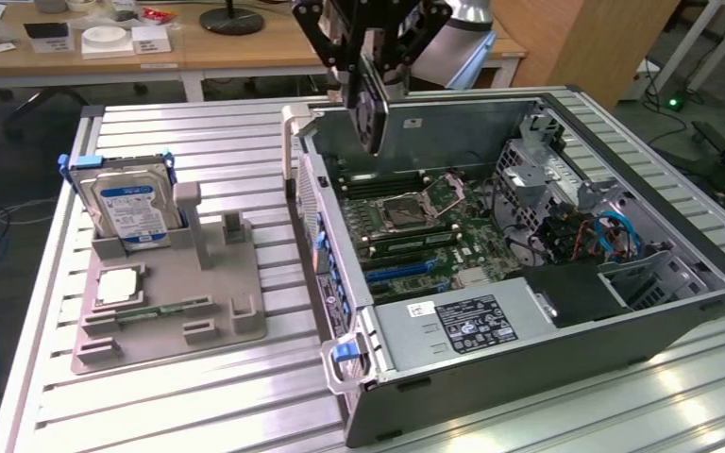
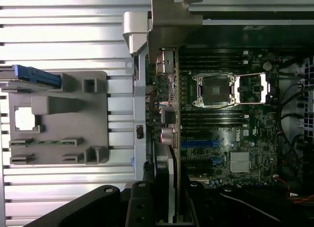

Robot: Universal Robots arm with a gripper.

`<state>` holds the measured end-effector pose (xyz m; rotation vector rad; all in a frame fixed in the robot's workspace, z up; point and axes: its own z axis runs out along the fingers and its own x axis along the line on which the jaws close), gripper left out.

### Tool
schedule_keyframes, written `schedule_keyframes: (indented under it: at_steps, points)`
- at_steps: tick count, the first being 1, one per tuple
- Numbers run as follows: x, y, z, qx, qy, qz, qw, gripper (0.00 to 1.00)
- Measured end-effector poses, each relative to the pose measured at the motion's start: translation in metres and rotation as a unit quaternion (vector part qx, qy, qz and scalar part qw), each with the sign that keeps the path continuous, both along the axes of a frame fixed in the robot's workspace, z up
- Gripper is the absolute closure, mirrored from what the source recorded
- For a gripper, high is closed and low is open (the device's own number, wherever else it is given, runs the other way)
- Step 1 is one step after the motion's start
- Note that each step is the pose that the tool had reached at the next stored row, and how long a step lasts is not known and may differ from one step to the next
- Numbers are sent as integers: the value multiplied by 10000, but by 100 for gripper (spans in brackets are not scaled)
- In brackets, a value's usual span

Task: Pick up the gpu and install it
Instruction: 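Pick up the gpu and move the gpu toward the slot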

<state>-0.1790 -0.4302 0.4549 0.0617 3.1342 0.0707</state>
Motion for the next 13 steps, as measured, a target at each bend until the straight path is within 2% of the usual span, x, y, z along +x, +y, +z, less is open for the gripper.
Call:
schedule_keyframes:
  at_steps: [13]
  points:
    - [162,0,-34,-1,0,2,10000,72]
